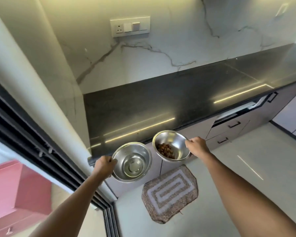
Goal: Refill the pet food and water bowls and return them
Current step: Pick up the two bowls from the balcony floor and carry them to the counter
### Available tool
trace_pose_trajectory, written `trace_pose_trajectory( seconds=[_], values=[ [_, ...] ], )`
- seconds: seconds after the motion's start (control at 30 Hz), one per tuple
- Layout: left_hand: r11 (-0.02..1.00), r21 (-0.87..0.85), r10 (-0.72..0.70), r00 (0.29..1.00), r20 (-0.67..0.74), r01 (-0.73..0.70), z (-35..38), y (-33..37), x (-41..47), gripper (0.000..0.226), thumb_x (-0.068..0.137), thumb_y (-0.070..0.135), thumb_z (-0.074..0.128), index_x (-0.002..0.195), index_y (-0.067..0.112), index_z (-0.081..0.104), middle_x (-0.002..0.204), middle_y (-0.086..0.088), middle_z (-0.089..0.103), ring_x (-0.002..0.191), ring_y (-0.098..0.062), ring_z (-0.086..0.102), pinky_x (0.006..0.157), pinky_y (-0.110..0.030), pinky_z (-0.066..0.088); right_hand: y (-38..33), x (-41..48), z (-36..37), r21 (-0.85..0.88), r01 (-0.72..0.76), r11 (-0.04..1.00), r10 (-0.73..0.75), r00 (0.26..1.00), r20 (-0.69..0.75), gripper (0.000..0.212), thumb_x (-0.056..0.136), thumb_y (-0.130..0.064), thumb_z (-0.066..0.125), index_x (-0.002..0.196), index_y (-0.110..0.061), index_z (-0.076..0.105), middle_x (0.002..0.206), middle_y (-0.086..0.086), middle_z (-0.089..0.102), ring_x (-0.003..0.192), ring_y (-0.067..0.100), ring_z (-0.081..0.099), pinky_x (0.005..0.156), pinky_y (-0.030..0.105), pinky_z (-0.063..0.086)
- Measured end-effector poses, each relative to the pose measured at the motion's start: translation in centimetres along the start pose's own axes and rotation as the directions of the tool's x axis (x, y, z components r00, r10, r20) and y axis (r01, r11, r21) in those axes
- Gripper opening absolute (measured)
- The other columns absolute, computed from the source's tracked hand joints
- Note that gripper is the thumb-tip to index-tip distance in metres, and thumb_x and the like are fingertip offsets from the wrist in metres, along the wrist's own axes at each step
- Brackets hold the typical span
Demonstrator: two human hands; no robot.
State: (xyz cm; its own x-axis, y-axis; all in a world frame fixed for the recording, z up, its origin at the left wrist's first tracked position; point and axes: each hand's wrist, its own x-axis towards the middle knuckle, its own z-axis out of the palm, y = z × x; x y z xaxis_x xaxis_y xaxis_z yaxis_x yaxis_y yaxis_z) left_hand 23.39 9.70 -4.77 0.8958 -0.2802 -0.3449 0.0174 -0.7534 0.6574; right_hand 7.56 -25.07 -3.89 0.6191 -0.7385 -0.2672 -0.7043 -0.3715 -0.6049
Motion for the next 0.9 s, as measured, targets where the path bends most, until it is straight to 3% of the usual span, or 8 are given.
trace_pose_trajectory(
  seconds=[0.1,0.33,0.57,0.9],
  values=[
    [0.999,-0.035,0.04,0.999,-0.005,-0.04,-0.3,3.8,3.0,0.027,0.089,0.018,0.056,0.071,-0.001,0.064,0.06,-0.01,0.059,0.046,-0.021,0.053,0.043,-0.024,0.043,-0.4,2.9,-2.3,0.083,-0.002,0.997,0.005,0.999,-0.037,0.035,0.096,-0.023,0.058,0.073,0.0,0.07,0.069,0.014,0.068,0.064,0.03,0.071,0.056,0.032,0.054],
    [0.996,-0.058,0.059,0.997,-0.051,-0.062,-0.2,11.5,12.3,0.026,0.092,0.018,0.057,0.072,0.004,0.064,0.064,-0.013,0.063,0.05,-0.023,0.058,0.049,-0.027,0.048,-2.9,10.9,-6.0,0.164,-0.022,0.986,0.036,0.996,-0.078,0.027,0.096,-0.017,0.056,0.072,-0.007,0.064,0.074,0.011,0.068,0.061,0.025,0.069,0.044,0.022,0.044],
    [0.998,-0.056,0.024,0.998,-0.053,-0.027,1.1,17.1,20.1,0.026,0.094,0.018,0.056,0.078,0.0,0.067,0.063,-0.013,0.066,0.047,-0.023,0.059,0.049,-0.027,0.046,-4.8,19.3,-8.6,0.189,-0.056,0.98,0.071,0.995,-0.074,0.026,0.098,-0.014,0.056,0.075,-0.006,0.065,0.071,0.01,0.065,0.051,0.018,0.059,0.039,0.022,0.042],
    [0.986,-0.125,-0.124,0.982,-0.141,0.107,6.1,23.9,24.9,0.032,0.094,0.018,0.054,0.073,-0.002,0.066,0.056,-0.013,0.064,0.049,-0.024,0.059,0.054,-0.029,0.045,-6.3,33.4,-11.2,0.186,0.0,0.983,-0.011,0.998,0.057,0.027,0.095,-0.013,0.053,0.072,-0.003,0.064,0.063,0.013,0.064,0.045,0.017,0.058,0.045,0.026,0.045]
  ],
)
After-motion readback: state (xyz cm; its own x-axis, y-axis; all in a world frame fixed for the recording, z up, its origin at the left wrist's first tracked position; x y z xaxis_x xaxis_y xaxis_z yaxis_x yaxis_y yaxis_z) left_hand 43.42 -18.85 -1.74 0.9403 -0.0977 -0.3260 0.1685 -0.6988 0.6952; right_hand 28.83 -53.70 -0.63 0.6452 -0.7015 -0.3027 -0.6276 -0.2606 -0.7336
